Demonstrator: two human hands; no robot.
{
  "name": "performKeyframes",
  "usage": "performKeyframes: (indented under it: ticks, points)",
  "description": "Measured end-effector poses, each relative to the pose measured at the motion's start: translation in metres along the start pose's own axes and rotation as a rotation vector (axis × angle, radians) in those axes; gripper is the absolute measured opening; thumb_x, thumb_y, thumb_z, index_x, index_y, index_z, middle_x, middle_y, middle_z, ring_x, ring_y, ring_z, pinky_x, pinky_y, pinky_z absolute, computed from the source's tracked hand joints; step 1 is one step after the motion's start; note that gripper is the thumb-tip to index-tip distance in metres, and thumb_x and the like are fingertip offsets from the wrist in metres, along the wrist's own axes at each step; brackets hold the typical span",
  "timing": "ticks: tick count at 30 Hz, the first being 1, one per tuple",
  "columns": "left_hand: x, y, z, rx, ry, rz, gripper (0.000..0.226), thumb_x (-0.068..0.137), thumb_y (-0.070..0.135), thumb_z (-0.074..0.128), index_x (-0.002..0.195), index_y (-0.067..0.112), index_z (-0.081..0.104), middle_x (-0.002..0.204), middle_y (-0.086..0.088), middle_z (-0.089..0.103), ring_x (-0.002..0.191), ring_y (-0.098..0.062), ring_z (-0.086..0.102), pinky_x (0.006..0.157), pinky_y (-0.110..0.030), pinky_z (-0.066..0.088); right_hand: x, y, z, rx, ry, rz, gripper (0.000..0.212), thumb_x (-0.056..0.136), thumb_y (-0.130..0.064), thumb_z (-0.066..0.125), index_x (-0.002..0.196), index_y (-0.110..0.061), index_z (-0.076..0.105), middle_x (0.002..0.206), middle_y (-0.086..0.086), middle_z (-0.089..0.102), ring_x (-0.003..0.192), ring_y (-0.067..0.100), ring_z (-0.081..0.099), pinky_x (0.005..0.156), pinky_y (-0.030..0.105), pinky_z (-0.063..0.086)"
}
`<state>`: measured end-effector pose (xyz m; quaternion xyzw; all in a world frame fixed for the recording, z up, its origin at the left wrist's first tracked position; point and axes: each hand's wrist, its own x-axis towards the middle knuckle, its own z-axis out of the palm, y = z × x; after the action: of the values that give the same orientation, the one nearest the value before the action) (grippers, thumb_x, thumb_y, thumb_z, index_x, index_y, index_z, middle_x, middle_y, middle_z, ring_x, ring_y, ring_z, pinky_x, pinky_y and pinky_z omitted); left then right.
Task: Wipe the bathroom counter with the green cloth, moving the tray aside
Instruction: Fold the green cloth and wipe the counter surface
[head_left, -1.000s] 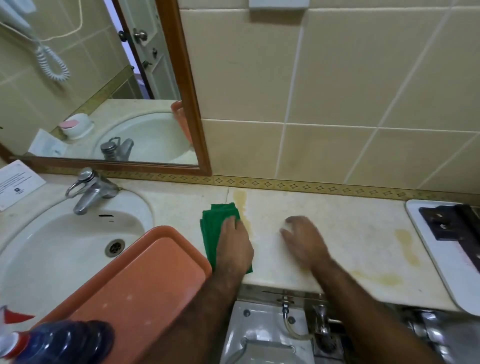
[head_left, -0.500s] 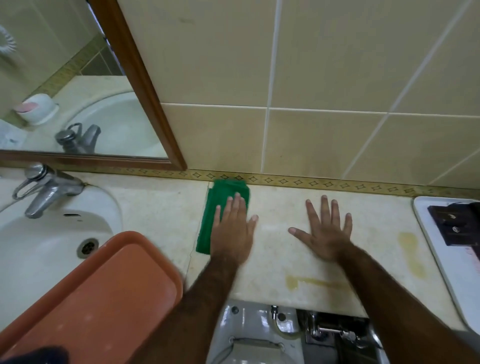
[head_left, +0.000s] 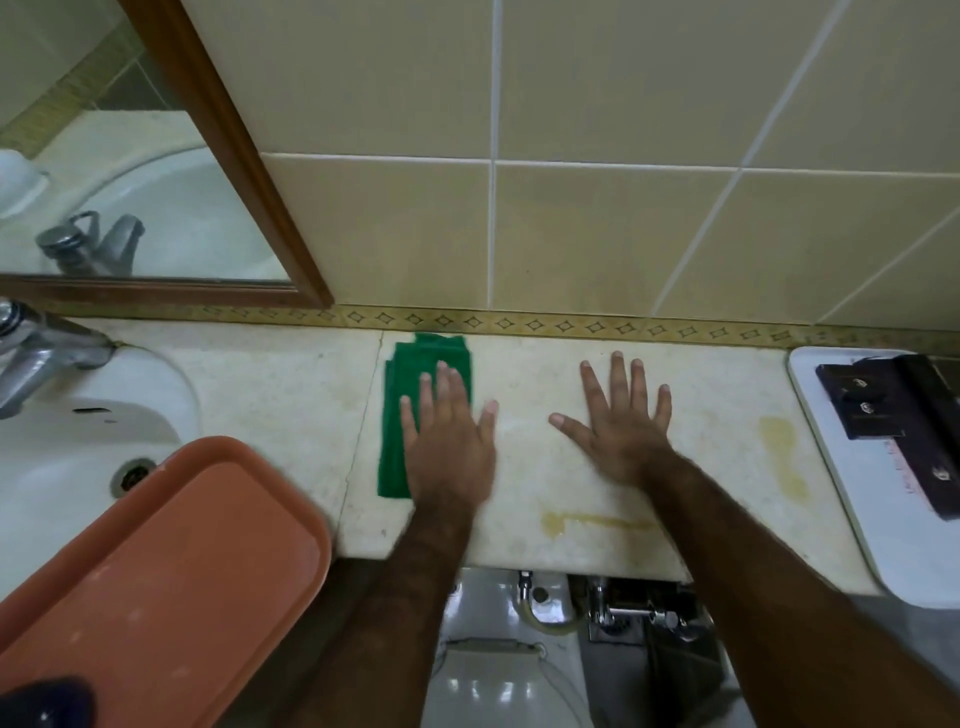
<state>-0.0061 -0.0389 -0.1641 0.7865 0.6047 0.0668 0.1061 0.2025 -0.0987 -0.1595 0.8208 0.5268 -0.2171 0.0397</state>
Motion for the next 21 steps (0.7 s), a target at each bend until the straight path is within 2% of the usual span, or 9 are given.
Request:
performKeyframes:
  ticks: [4,5,9,13,17,21]
  points:
    - [-0.082,-0.001,0.011,0.018,-0.086,0.285,0.072,0.104,0.061,0.013,0.161,0.018,0.018,0.169,0.000,0.016,0.157,-0.020,0.014,0.125,-0.051,0.015,0.000,-0.001,-0.003,0.001,-0.013,0.005,0.088,0.093,-0.079,0.013,0.163,-0.034,-0.015,0.169,0.007,-0.032,0.155,0.030,-0.031,0.122,0.064,-0.015]
    - [-0.091,-0.013,0.011,0.026,-0.111,0.308,0.070,0.104,0.061,0.013,0.161,0.020,0.017,0.169,0.003,0.015,0.157,-0.019,0.013,0.125,-0.051,0.016,0.000,-0.001,-0.003,0.002,-0.013,0.002,0.088,0.094,-0.079,0.014,0.163,-0.034,-0.015,0.169,0.007,-0.032,0.155,0.031,-0.031,0.122,0.064,-0.015]
    - [-0.057,-0.053,-0.003,0.040,-0.037,0.093,0.068,0.103,0.058,0.016,0.161,0.022,0.015,0.168,0.004,0.015,0.157,-0.018,0.015,0.126,-0.049,0.012,-0.002,0.000,-0.003,0.016,-0.003,-0.005,0.088,0.094,-0.079,0.014,0.164,-0.034,-0.013,0.169,0.007,-0.032,0.155,0.030,-0.031,0.121,0.063,-0.017]
    - [0.000,-0.039,-0.010,0.024,0.001,-0.039,0.072,0.103,0.059,0.008,0.162,0.019,0.015,0.170,0.001,0.015,0.158,-0.020,0.011,0.127,-0.051,0.009,-0.003,0.000,-0.001,0.002,0.014,-0.014,0.087,0.095,-0.078,0.014,0.164,-0.033,-0.014,0.170,0.007,-0.030,0.156,0.031,-0.030,0.122,0.063,-0.017]
    - [-0.004,0.003,0.003,0.032,-0.007,0.042,0.074,0.101,0.059,0.003,0.162,0.017,0.011,0.170,-0.002,0.011,0.158,-0.023,0.009,0.126,-0.053,0.010,-0.002,0.000,-0.001,0.016,0.010,-0.011,0.084,0.096,-0.076,0.013,0.163,-0.034,-0.014,0.170,0.007,-0.030,0.156,0.031,-0.029,0.120,0.063,-0.017]
    - [-0.085,0.042,0.016,-0.019,-0.059,0.157,0.073,0.102,0.061,0.009,0.160,0.016,0.016,0.168,-0.003,0.014,0.156,-0.024,0.013,0.125,-0.053,0.014,-0.004,0.004,-0.007,0.080,-0.005,-0.035,0.072,0.103,-0.065,0.016,0.164,-0.037,-0.010,0.170,0.004,-0.029,0.157,0.027,-0.028,0.122,0.059,-0.017]
